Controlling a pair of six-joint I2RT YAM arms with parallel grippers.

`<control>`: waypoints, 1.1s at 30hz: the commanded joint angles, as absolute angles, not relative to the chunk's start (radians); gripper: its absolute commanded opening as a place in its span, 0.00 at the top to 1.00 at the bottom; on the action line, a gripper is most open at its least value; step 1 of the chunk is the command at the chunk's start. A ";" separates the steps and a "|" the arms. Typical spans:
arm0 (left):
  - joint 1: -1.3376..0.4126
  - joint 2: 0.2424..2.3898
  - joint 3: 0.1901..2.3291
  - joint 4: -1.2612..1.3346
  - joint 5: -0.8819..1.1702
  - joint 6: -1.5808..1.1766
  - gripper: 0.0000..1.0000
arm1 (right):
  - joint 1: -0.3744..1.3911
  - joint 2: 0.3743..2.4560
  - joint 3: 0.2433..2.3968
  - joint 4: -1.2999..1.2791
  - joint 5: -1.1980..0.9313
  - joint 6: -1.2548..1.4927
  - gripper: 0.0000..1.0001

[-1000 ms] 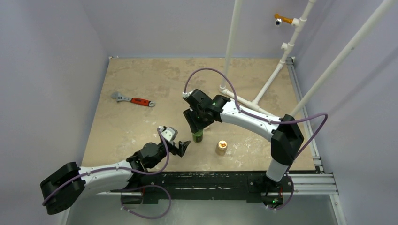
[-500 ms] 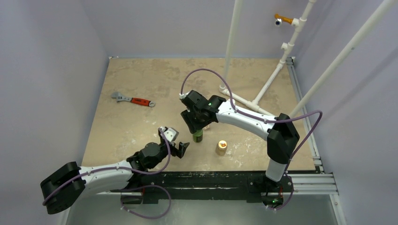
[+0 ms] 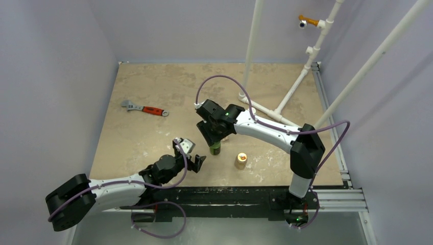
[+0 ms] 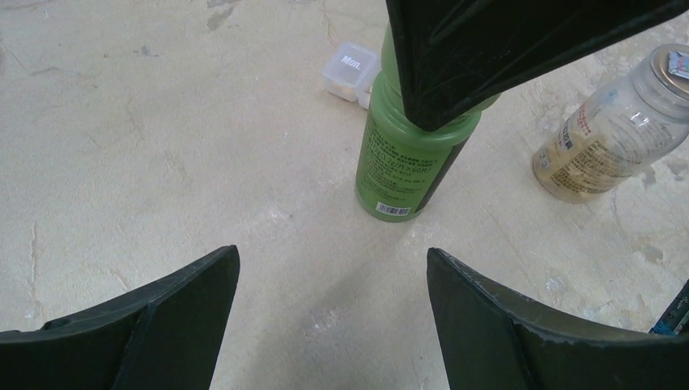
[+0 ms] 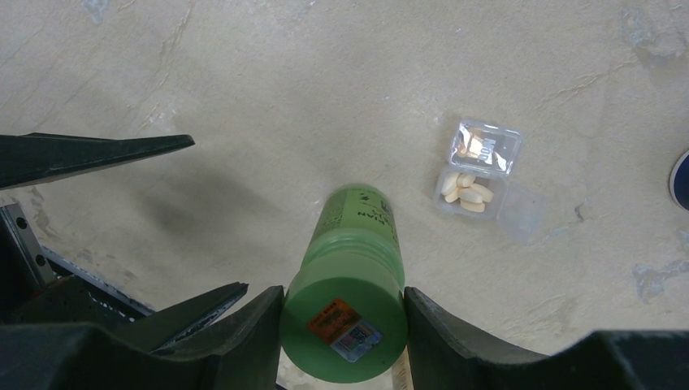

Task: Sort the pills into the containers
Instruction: Screw the lid of the pill bottle onto the pill bottle.

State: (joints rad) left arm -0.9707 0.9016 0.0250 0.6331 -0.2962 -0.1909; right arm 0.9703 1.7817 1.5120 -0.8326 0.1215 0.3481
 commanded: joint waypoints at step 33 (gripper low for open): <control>-0.959 0.943 0.061 0.677 -0.293 -0.233 0.15 | 0.989 1.804 1.550 -0.840 0.168 0.368 0.86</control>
State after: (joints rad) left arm -0.9668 0.9386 0.0319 0.6331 -0.2955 -0.2173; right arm 0.9863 1.8019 1.5219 -0.8463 0.1665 0.3557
